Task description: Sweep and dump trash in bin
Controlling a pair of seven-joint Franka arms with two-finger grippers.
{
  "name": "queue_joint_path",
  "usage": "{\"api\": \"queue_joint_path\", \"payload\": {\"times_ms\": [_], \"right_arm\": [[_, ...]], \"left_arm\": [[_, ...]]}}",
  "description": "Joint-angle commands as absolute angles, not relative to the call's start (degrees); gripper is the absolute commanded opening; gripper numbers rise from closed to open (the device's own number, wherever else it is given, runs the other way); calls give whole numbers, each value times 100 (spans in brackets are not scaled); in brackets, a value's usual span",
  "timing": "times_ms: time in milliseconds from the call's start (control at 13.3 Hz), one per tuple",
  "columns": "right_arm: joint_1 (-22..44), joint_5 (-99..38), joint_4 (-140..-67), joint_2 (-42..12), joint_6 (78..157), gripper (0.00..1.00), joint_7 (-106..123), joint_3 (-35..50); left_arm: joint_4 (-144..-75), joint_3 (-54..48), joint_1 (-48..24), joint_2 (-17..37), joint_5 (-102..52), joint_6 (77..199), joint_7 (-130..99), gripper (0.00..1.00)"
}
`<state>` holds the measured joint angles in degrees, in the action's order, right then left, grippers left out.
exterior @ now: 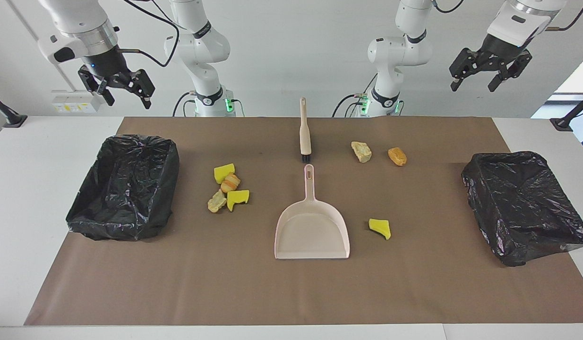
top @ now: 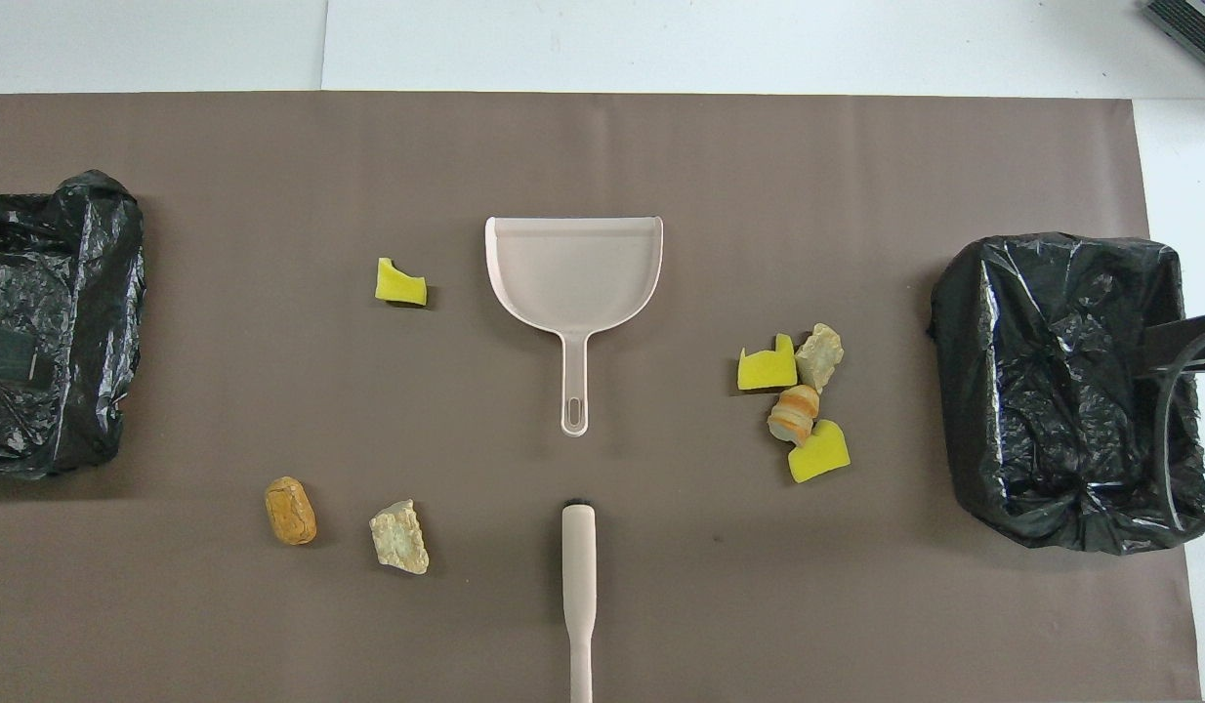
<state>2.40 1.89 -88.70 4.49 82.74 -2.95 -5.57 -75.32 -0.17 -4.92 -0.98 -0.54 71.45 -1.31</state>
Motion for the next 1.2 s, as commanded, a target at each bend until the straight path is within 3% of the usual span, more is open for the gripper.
{"api": "queue_joint_path", "payload": {"times_ms": [0,750,1124], "right_arm": [[202,176,-9009,571,8314,100,-176,-519],[211,176,-8956,545,8332,100,-132,-501],[246,185,-9281,729,8332,100,-158,-492]], "left_arm": [[-7629,-26,-475,-211,-53,7190,-193,100],[-7681,-97,-589,-255,-105,7172,-237,100],[-8277,-290,-624,-597,-123,7399,-229,100]]}}
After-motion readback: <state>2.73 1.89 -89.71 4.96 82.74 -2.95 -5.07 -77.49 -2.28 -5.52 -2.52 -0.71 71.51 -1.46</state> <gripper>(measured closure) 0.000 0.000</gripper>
